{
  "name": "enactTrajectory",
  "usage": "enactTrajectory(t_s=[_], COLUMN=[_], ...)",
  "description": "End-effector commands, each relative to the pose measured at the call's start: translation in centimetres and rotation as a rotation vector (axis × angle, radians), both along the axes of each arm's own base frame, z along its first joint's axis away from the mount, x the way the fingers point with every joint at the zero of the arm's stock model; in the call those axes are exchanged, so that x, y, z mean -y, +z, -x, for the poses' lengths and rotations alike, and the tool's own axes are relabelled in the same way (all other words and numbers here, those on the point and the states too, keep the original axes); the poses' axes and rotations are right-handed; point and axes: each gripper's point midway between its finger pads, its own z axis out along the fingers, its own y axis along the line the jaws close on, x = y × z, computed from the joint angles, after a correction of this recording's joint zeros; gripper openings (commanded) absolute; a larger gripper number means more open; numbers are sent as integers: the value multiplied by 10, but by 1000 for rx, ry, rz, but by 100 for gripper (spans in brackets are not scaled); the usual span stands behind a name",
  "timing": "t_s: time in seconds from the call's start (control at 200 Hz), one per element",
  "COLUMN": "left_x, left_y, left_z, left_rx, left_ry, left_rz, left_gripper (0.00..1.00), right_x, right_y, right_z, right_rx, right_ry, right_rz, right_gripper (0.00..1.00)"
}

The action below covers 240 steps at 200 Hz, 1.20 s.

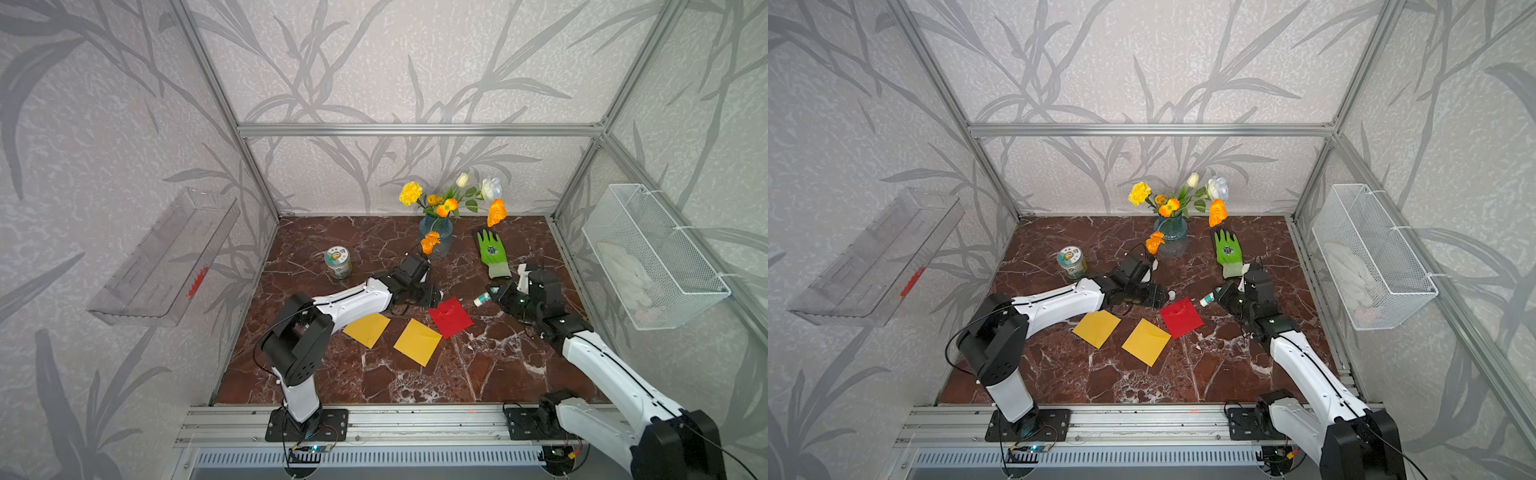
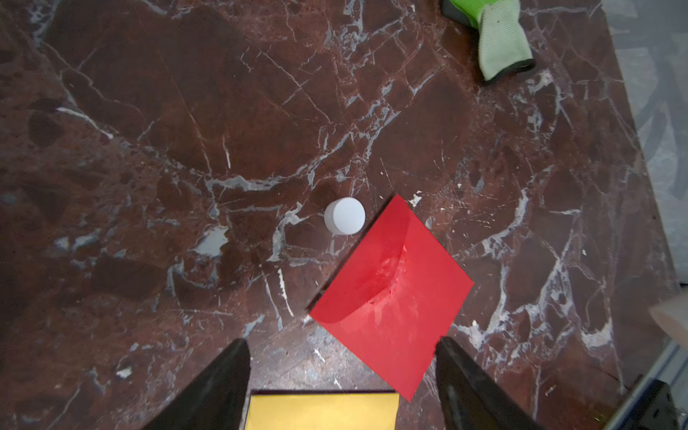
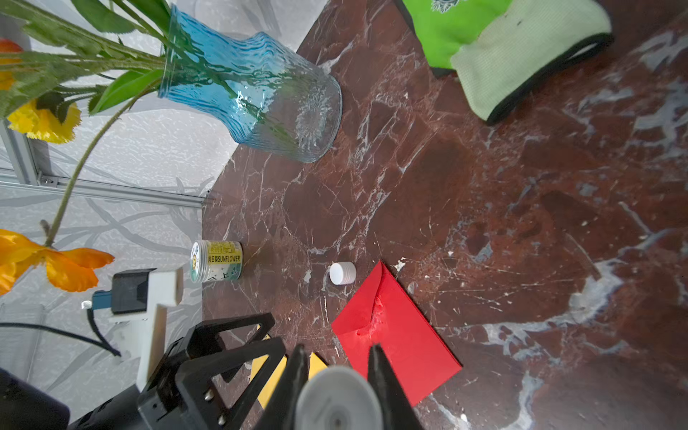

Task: Seal the envelope with a glue stick
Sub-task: Pick up the lid from the center of the board.

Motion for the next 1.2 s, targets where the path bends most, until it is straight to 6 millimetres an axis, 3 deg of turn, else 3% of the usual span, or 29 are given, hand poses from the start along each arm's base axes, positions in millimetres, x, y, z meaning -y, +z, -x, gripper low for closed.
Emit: enactTrajectory(t_s=[0.0,0.26,0.48,0.79,0.965,1.195], left_x=[-6,15,33,39,43,44], left_y=[-13,-36,-48,-60,-61,-62], left_z=[-14,-33,-34,-35,-39,-44], left_rx=[14,0,-13,-19,-13,-2], left_ry=[29,11,-23,-28,-29,-43], left_rz=[-100,-190,-214,-239,-239,-265], left_gripper=[78,74,68,59,47,47], right_x=[8,13,15,13,13,11], right_y=[-7,-11,-16,-21,-23,-26], right_z=[7,15,19,21,23,23], right_rx=[-17,-24,-33,-37,-44,-47], right_ry=[-26,-36,-38,-31,-28,-21], right_rz=[3,-12,-14,-27,-29,-36], right_gripper=[0,0,0,0,0,0])
